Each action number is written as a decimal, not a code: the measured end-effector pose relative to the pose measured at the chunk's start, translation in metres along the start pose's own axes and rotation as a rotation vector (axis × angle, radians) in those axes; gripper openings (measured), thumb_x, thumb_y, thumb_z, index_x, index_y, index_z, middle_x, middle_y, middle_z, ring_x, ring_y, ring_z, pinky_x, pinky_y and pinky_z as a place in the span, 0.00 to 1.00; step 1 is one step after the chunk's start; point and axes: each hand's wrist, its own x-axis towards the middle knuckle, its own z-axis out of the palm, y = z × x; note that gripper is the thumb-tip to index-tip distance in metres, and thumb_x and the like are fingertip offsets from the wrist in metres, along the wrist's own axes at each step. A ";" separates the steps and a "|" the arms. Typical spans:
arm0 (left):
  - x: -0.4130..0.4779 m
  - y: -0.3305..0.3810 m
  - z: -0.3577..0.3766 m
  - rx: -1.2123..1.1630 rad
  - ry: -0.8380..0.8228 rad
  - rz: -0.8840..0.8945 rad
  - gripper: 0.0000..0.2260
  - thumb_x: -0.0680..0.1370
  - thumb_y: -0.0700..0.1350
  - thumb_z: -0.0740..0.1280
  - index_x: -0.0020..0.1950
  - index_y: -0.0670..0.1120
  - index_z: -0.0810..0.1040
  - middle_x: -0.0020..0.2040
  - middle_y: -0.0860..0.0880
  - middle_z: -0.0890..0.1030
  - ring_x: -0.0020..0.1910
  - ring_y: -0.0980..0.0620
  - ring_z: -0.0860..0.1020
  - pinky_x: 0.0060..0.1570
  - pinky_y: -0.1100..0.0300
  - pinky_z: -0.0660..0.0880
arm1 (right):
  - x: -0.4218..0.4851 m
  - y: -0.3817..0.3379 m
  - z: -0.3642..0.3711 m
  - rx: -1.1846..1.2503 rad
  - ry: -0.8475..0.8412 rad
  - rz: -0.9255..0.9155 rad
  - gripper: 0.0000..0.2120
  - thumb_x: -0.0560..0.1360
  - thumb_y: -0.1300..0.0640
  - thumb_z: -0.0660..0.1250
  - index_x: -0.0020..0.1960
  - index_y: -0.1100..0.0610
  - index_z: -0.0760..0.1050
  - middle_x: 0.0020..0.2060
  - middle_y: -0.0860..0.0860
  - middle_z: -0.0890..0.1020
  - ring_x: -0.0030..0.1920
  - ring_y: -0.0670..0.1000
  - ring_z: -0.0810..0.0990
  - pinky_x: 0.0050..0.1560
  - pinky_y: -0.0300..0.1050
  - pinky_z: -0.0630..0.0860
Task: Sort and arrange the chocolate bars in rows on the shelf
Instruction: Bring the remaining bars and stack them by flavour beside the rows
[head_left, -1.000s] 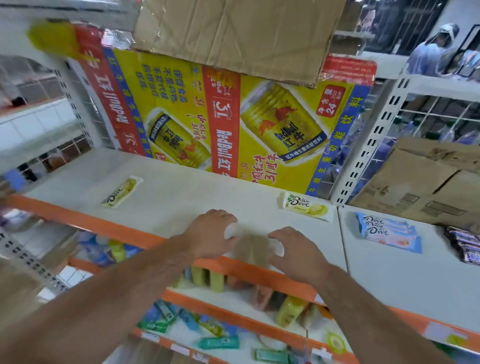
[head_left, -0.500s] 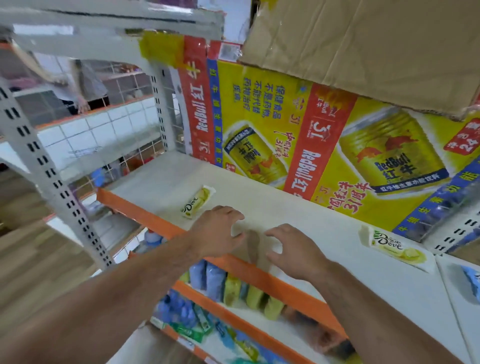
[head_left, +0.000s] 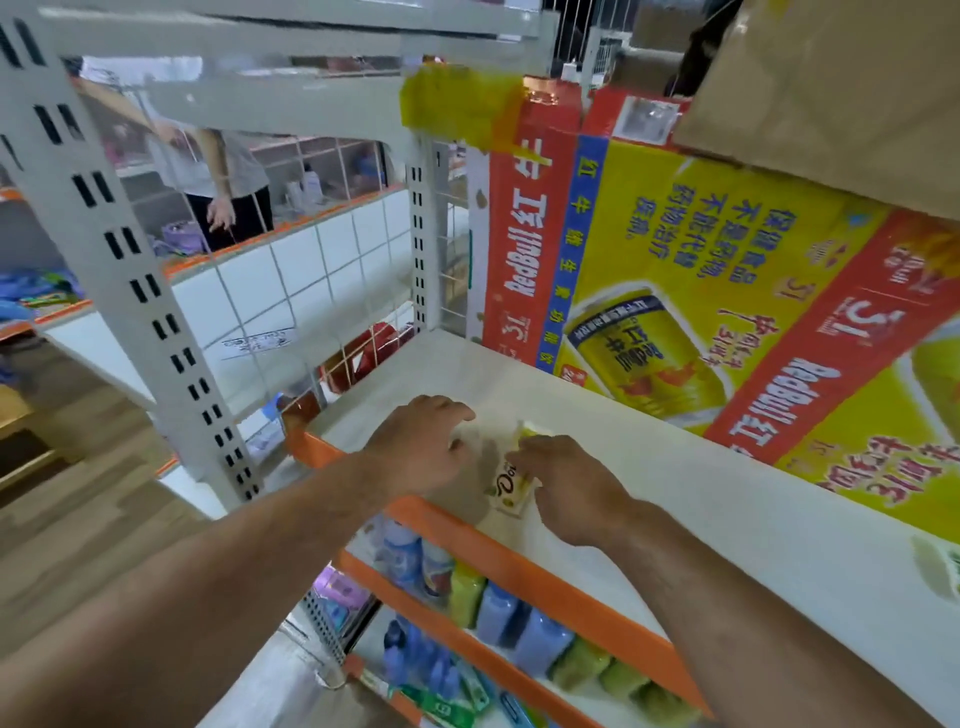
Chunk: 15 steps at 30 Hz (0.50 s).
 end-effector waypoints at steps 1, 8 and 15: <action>0.002 -0.005 0.000 -0.009 -0.003 -0.003 0.20 0.78 0.50 0.61 0.70 0.53 0.69 0.68 0.52 0.72 0.68 0.51 0.67 0.65 0.54 0.67 | 0.005 -0.002 -0.001 -0.013 -0.027 -0.016 0.31 0.74 0.61 0.62 0.75 0.46 0.61 0.77 0.49 0.55 0.76 0.53 0.54 0.71 0.48 0.63; 0.021 -0.006 0.007 -0.037 -0.029 0.067 0.20 0.78 0.49 0.61 0.70 0.51 0.70 0.68 0.51 0.73 0.66 0.50 0.69 0.64 0.54 0.68 | 0.015 0.008 -0.009 -0.111 -0.085 0.064 0.23 0.72 0.53 0.67 0.67 0.46 0.70 0.64 0.50 0.72 0.65 0.55 0.70 0.60 0.49 0.71; 0.048 0.038 0.025 -0.062 -0.065 0.212 0.20 0.77 0.46 0.62 0.70 0.50 0.70 0.67 0.50 0.73 0.66 0.49 0.69 0.64 0.52 0.69 | -0.026 0.038 -0.017 -0.079 -0.148 0.238 0.21 0.70 0.46 0.70 0.61 0.47 0.72 0.54 0.49 0.75 0.56 0.53 0.75 0.54 0.50 0.73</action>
